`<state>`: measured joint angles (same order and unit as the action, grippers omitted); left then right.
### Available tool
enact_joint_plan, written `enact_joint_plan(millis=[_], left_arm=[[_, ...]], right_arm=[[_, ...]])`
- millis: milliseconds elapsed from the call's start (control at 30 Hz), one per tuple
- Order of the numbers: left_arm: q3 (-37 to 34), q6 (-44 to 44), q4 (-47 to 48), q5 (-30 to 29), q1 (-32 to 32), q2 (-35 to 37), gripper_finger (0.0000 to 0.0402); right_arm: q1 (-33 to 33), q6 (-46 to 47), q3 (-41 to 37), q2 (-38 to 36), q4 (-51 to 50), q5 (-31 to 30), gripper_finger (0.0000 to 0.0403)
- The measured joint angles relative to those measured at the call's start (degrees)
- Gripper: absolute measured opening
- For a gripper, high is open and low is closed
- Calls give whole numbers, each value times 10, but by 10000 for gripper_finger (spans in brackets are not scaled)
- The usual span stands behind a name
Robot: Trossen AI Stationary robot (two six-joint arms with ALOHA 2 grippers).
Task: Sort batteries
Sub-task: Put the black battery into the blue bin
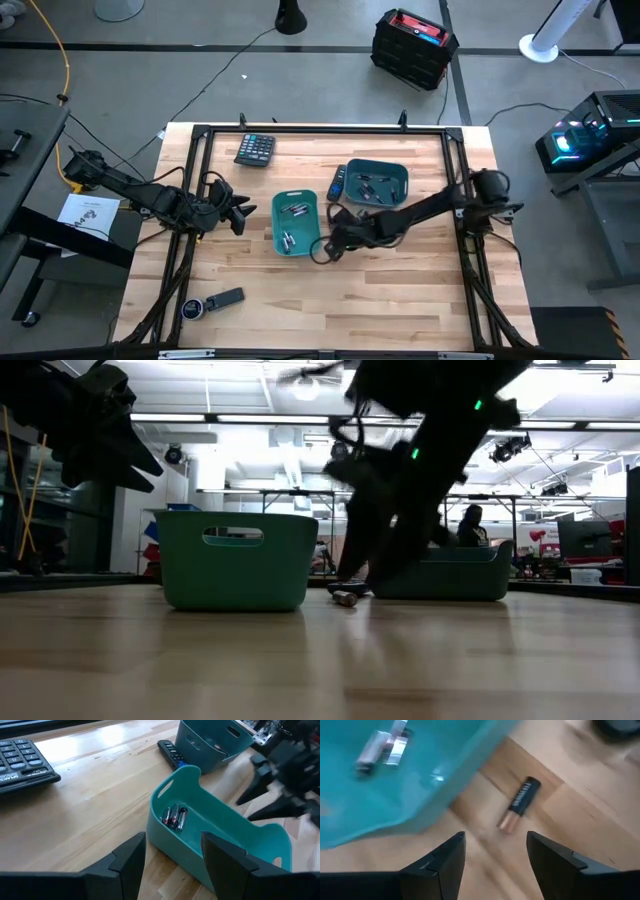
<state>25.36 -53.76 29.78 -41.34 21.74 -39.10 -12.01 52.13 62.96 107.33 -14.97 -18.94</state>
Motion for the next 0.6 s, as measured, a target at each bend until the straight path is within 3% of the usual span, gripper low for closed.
enact_joint_plan(millis=[200, 333, 400, 500, 600], left_arm=[[0, -1, 0, 1, 0, 0, 181], [0, -1, 0, 1, 0, 0, 181], [0, -1, 0, 1, 0, 0, 181], [0, -1, 0, 2, 0, 0, 181], [0, -1, 0, 1, 0, 0, 181]], right_arm=[[8, 19, 51, 71, -14, -32, 204], [8, 19, 106, 109, -102, -43, 187], [8, 21, 129, 116, -149, -49, 149], [6, -7, 147, 108, -218, -62, 49], [9, -57, 153, 74, -255, -69, 25]])
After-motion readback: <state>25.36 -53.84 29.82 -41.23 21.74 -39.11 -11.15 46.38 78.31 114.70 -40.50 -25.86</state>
